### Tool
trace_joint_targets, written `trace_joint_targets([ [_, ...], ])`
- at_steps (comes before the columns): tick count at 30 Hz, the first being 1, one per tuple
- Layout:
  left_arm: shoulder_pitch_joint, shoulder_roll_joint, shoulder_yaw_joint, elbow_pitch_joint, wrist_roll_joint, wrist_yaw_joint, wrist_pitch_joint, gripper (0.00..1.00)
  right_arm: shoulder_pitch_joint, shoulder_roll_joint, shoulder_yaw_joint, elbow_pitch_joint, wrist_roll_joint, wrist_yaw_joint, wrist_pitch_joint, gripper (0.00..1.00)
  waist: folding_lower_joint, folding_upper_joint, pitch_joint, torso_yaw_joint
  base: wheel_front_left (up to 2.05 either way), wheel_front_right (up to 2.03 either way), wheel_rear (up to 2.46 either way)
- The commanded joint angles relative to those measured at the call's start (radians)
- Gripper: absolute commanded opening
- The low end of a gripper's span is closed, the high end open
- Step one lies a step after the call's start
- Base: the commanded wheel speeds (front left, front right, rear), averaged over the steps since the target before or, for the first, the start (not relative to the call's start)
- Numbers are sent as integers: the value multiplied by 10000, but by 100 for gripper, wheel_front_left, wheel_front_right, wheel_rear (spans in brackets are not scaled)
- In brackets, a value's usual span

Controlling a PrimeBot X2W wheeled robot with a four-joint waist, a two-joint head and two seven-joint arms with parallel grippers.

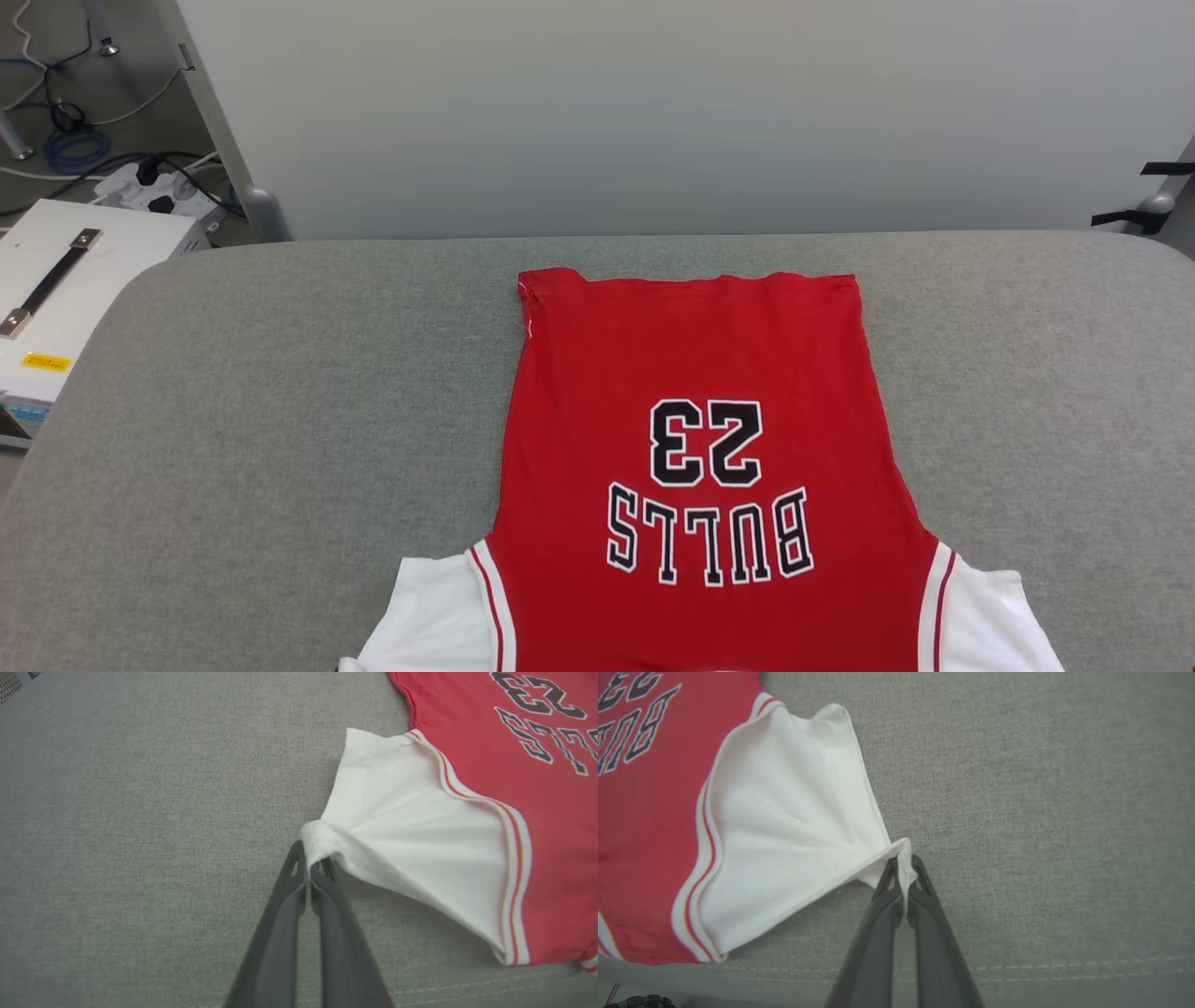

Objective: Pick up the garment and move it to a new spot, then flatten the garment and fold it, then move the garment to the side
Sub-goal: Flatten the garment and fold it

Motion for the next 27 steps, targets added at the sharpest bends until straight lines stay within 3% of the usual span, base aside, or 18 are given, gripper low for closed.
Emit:
trace_joint_targets([
  [1, -31, -12, 59, -31, 108, -24, -59, 0, 61, 42, -317, -73, -216, -21, 56, 18, 1, -1, 40, 4, 0, 0, 0],
  [2, -87, -40, 47, -51, 141, -47, -59, 0, 39, 124, -471, -150, -332, -21, 102, 39, 1, -1, 57, 7, 0, 0, 0],
  [3, -160, -78, 45, -93, 179, -71, -59, 0, -1, 217, -676, -259, -479, -21, 153, 98, 1, -1, 91, 12, 0, 0, 0],
  [12, -670, -366, 173, -902, 582, 3, -59, 0, -714, 321, -2790, -2218, -1934, -21, 455, 100, 1, -1, 572, 249, 0, 0, 0],
  [18, -1100, -560, 92, -1702, 937, 108, -59, 0, -2224, 172, -4106, -4111, -2677, -21, 1657, 100, 1, -1, 1362, 722, 0, 0, 0],
  [22, -1500, -754, 20, -2203, 1139, 114, -59, 0, -3757, 53, -4263, -4932, -2843, -21, 2763, 100, 1, -1, 2196, 1102, 0, 0, 0],
  [27, -2093, -1058, 2, -2634, 1380, 13, -59, 0, -5966, -499, -3601, -4833, -2819, -21, 4614, 100, 1, -1, 3282, 1588, 0, 0, 0],
])
